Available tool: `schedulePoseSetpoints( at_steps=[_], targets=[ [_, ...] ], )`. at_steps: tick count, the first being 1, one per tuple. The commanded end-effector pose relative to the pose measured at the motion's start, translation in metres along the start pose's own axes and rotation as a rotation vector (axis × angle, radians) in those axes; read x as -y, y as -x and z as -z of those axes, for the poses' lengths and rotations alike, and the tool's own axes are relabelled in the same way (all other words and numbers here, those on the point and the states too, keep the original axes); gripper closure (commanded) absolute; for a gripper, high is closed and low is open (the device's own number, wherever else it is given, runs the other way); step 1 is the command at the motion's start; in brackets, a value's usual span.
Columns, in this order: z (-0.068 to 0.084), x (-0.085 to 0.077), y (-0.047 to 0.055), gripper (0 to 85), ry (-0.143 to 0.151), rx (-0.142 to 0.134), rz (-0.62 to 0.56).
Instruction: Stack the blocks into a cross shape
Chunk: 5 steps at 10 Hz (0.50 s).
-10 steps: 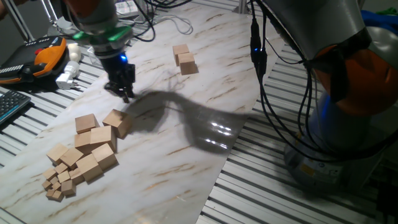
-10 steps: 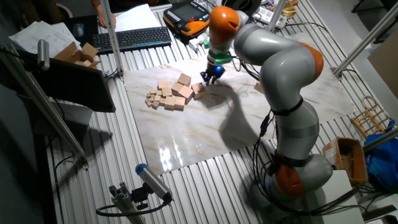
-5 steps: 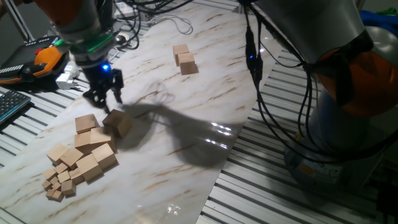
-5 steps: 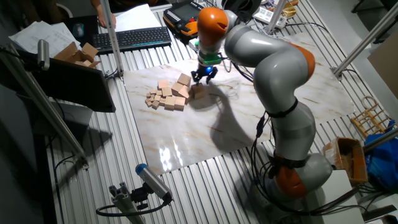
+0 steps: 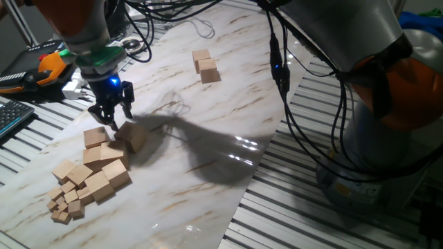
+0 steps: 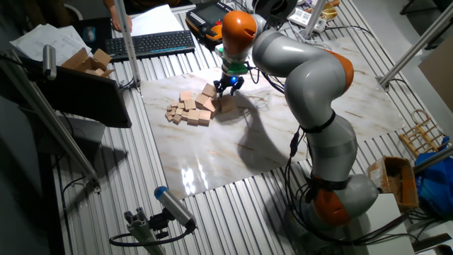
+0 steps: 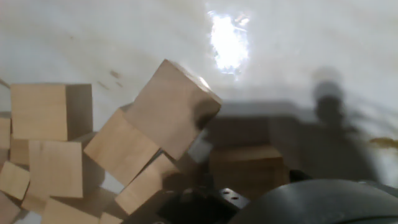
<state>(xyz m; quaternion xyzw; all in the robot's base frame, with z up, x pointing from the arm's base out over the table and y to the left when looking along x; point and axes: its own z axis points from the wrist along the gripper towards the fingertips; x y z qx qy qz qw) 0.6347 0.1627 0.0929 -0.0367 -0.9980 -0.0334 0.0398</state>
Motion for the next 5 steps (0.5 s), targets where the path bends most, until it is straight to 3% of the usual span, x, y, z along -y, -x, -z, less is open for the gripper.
schedulePoseSetpoints(
  at_steps=[1, 2, 3, 5],
  targets=[
    [-0.001, -0.0008, 0.0005, 17.0, -0.004, 0.001, -0.006],
    [-0.0024, -0.0008, 0.0015, 17.0, -0.014, 0.011, -0.007],
    [-0.0048, 0.0006, 0.0033, 0.0, -0.021, 0.016, -0.003],
    [-0.0087, 0.0008, 0.006, 0.0, -0.016, 0.023, -0.003]
  ],
)
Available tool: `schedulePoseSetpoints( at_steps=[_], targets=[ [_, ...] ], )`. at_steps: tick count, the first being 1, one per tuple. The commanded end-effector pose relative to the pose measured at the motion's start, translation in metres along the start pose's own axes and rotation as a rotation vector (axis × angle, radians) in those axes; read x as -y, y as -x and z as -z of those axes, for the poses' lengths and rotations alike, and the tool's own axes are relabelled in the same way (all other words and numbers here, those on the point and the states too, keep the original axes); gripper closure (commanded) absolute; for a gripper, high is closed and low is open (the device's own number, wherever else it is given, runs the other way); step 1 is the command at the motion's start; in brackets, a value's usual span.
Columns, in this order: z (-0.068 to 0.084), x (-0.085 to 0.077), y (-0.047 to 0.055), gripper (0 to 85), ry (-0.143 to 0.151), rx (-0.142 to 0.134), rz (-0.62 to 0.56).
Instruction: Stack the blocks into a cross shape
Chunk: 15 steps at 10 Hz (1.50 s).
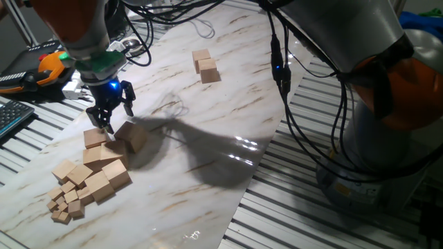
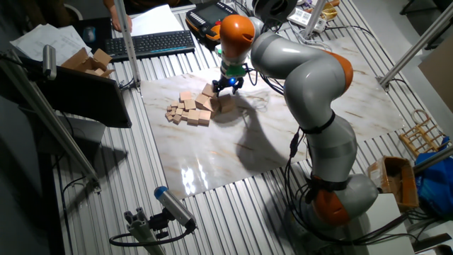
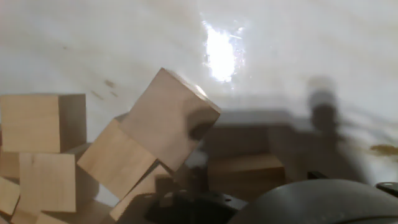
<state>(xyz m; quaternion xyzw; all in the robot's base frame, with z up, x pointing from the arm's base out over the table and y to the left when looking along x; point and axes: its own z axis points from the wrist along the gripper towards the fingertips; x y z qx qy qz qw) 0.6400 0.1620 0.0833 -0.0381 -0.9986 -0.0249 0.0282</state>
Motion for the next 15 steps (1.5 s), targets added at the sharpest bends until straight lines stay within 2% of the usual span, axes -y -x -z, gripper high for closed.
schedulePoseSetpoints(
  at_steps=[1, 5, 9, 13, 14, 15],
  targets=[
    [-0.001, 0.0, 0.001, 0.0, 0.0, 0.003, 0.0],
    [-0.008, 0.005, 0.002, 0.0, -0.002, 0.012, 0.014],
    [-0.014, 0.006, 0.005, 0.0, -0.013, 0.033, 0.021],
    [-0.019, 0.008, 0.007, 0.0, -0.008, 0.037, 0.026],
    [-0.02, 0.008, 0.006, 17.0, -0.007, 0.035, 0.026],
    [-0.022, 0.006, 0.004, 17.0, -0.005, 0.035, 0.023]
  ],
)
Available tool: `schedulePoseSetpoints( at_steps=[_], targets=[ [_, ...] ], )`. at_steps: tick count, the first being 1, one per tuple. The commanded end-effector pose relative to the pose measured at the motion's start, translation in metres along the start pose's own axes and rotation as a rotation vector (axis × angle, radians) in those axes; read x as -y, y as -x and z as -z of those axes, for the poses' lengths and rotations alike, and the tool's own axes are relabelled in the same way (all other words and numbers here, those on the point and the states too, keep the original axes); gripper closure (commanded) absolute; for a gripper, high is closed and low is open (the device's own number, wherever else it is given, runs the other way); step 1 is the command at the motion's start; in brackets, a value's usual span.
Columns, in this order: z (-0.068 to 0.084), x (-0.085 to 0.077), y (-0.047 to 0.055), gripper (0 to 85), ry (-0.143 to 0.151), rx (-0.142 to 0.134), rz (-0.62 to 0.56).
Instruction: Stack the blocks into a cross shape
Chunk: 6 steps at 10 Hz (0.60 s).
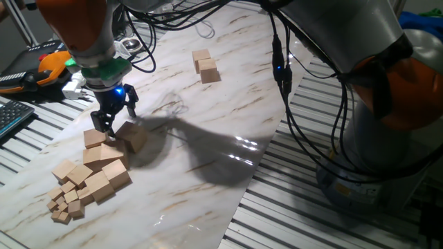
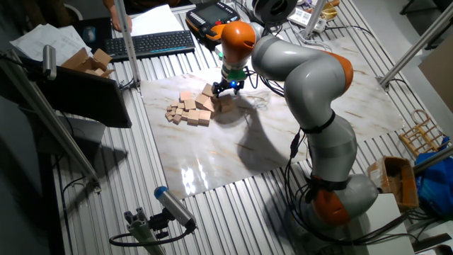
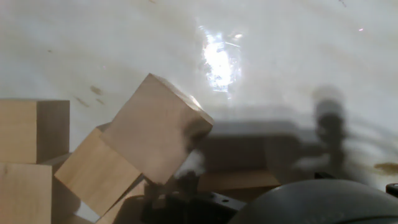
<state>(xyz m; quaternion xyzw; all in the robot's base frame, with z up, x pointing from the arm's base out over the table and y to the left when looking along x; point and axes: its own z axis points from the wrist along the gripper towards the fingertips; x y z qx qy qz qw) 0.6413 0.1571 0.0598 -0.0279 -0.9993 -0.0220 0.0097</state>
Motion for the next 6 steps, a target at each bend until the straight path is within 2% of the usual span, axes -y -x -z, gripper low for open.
schedulePoseSetpoints(
  at_steps=[1, 2, 5, 6],
  targets=[
    [-0.003, -0.001, -0.002, 17.0, -0.003, 0.006, -0.001],
    [-0.006, -0.001, -0.005, 0.0, -0.009, 0.011, -0.002],
    [-0.003, -0.002, -0.015, 0.0, -0.008, -0.001, -0.005],
    [-0.002, -0.003, -0.019, 17.0, -0.01, -0.006, -0.006]
  ],
)
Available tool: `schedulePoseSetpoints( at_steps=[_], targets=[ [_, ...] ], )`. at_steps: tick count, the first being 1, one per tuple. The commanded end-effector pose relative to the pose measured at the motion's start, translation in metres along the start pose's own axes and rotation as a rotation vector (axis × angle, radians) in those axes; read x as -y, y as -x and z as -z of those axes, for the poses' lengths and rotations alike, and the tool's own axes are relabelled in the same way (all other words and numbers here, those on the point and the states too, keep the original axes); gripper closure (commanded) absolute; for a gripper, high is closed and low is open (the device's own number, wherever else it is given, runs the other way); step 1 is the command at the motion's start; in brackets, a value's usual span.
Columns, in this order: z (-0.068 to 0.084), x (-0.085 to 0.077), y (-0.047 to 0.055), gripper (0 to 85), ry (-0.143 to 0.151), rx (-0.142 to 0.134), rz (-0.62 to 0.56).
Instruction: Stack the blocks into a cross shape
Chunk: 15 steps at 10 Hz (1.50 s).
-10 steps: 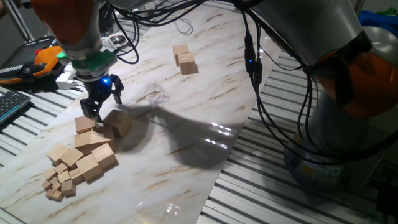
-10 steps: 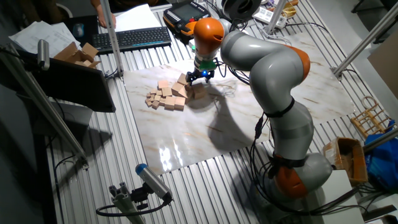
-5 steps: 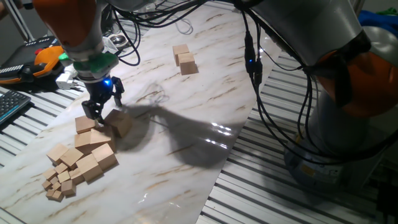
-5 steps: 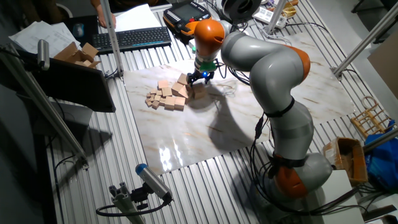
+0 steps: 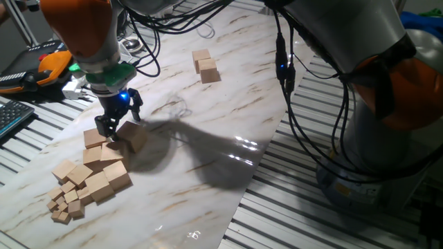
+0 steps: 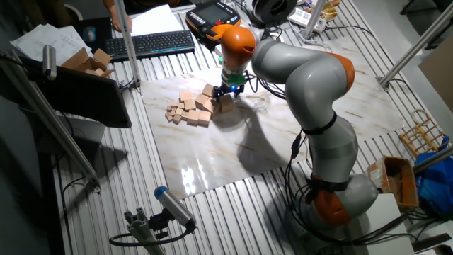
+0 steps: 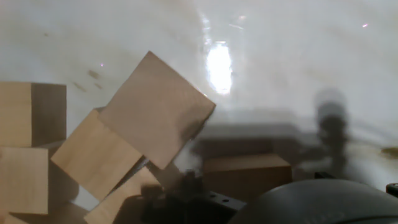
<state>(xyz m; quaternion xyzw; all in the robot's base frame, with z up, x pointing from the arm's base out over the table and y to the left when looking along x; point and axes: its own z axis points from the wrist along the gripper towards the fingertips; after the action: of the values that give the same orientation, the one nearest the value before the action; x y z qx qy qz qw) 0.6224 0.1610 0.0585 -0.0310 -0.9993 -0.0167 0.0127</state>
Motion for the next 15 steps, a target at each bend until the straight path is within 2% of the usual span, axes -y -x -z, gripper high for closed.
schedulePoseSetpoints(
  at_steps=[1, 3, 4, 5, 7, 8, 9, 11, 13, 14, 15],
  targets=[
    [-0.001, 0.0, -0.001, 17.0, -0.004, -0.001, 0.003],
    [-0.003, 0.002, 0.001, 17.0, -0.005, 0.0, 0.02],
    [-0.002, 0.003, 0.0, 34.0, -0.01, -0.009, 0.034],
    [-0.002, 0.005, -0.001, 34.0, -0.018, -0.027, 0.048],
    [-0.002, 0.009, -0.002, 68.0, -0.029, -0.039, 0.082],
    [-0.002, 0.012, -0.003, 68.0, -0.029, -0.053, 0.098],
    [-0.001, 0.017, -0.005, 85.0, -0.031, -0.067, 0.116],
    [0.008, 0.034, -0.012, 85.0, -0.022, -0.095, 0.103],
    [0.018, 0.062, -0.026, 85.0, -0.053, -0.095, 0.081],
    [0.022, 0.077, -0.029, 85.0, -0.058, -0.098, 0.079],
    [0.023, 0.094, -0.032, 85.0, -0.056, -0.088, 0.052]
  ],
)
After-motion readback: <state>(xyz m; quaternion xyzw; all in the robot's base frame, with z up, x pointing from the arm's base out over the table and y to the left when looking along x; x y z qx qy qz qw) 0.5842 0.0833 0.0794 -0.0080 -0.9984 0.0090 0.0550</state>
